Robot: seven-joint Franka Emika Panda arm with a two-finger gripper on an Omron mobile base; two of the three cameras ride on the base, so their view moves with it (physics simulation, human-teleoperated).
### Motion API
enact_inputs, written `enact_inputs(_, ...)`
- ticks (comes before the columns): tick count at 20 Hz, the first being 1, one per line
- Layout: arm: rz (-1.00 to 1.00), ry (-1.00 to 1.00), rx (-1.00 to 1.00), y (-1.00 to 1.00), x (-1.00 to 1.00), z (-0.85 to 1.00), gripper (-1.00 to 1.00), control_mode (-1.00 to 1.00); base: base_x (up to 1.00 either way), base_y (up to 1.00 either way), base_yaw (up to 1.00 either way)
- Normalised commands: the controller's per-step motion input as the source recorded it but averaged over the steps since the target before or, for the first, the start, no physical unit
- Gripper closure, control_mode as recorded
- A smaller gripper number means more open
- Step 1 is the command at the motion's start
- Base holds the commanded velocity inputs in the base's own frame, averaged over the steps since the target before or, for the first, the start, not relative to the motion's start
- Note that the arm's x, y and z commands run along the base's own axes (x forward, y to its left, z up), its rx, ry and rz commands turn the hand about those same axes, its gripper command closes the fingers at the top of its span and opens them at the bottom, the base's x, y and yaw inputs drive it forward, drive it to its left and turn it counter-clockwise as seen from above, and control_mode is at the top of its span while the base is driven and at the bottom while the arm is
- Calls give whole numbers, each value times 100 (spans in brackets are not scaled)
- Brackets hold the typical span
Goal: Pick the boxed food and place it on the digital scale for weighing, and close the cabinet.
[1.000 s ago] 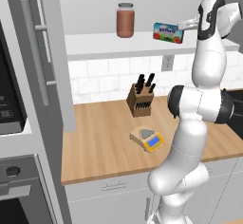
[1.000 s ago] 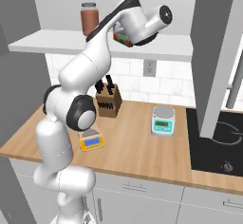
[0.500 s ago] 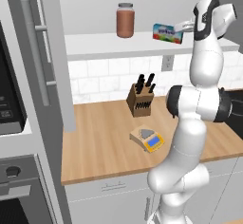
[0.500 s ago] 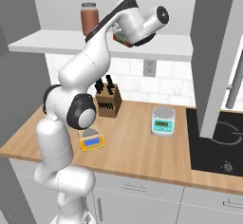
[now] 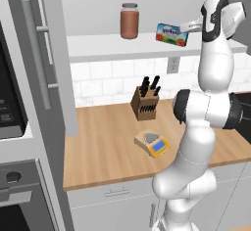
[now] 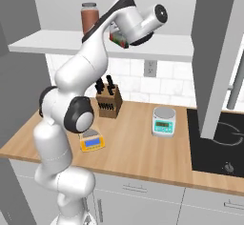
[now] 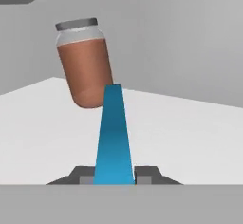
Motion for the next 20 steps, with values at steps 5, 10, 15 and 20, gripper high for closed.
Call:
enact_inputs(5,0,-10,0,0,-37,0,100,-100,0,0,0)
enact_inputs(10,-3,-22,0,10,-65,1,100,-100,0,0,0)
enact_inputs(15,-6,-15,0,35,-85,18,100,-100,0,0,0)
enact_inputs(20,-6,1,0,4,-100,20,100,-100,0,0,0)
